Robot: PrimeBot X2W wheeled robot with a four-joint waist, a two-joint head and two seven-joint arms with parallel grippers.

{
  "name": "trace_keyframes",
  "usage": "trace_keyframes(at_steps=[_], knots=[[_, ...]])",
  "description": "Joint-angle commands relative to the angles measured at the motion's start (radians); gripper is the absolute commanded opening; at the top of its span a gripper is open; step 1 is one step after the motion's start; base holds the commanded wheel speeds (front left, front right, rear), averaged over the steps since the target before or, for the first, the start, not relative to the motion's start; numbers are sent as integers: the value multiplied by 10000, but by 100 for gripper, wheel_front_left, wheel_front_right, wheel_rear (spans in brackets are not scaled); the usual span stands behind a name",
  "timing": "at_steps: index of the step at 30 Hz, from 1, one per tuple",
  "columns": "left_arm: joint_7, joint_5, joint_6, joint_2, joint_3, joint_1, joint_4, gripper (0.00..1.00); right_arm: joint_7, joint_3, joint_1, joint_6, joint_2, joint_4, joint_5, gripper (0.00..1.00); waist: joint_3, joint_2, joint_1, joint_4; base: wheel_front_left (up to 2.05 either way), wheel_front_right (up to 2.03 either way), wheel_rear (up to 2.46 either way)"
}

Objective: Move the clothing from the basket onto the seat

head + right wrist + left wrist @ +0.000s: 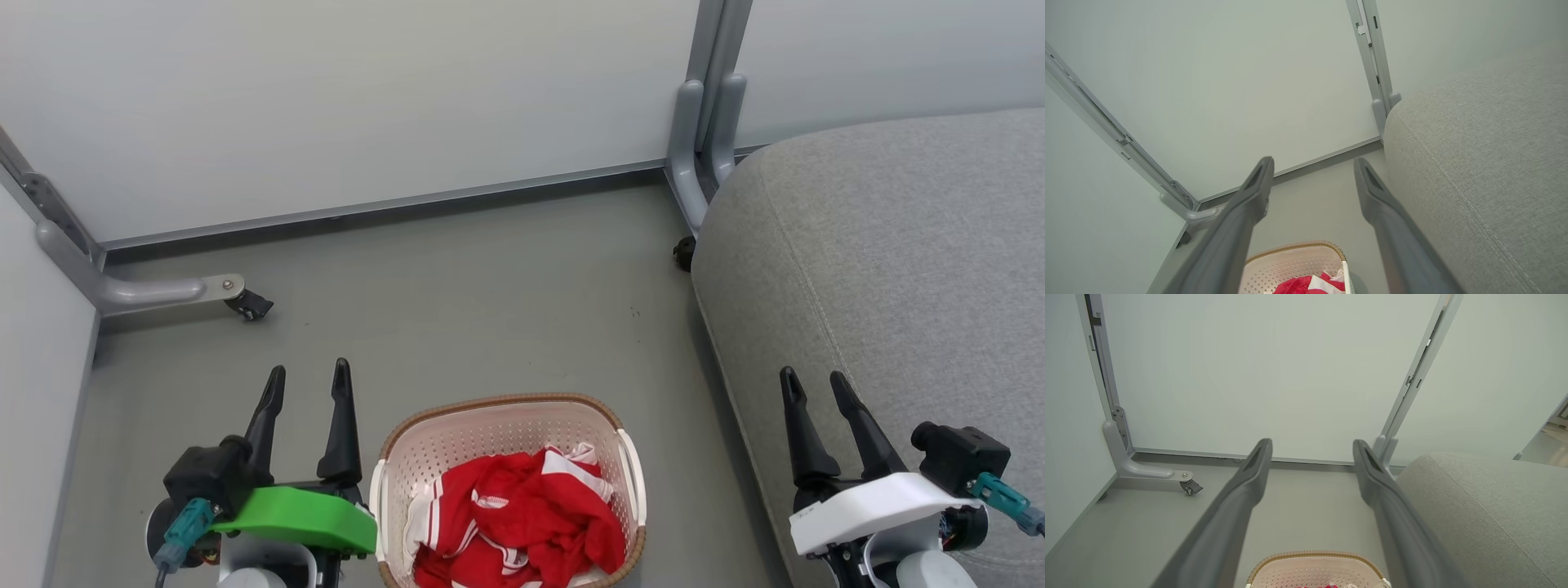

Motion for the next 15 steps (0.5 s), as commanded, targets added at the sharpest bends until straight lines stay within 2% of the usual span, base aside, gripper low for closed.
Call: trace_keyframes(at_steps=[1,15], knots=[[-104,289,54,77,-47,70,-93,100,-112,24,54,3,-60,-114,-267,100,8,0,0,11,0,0,0],[-406,1458,132,83,-249,19,-115,100,-398,150,31,3,-73,-128,-1365,100,71,0,0,100,0,0,0]])
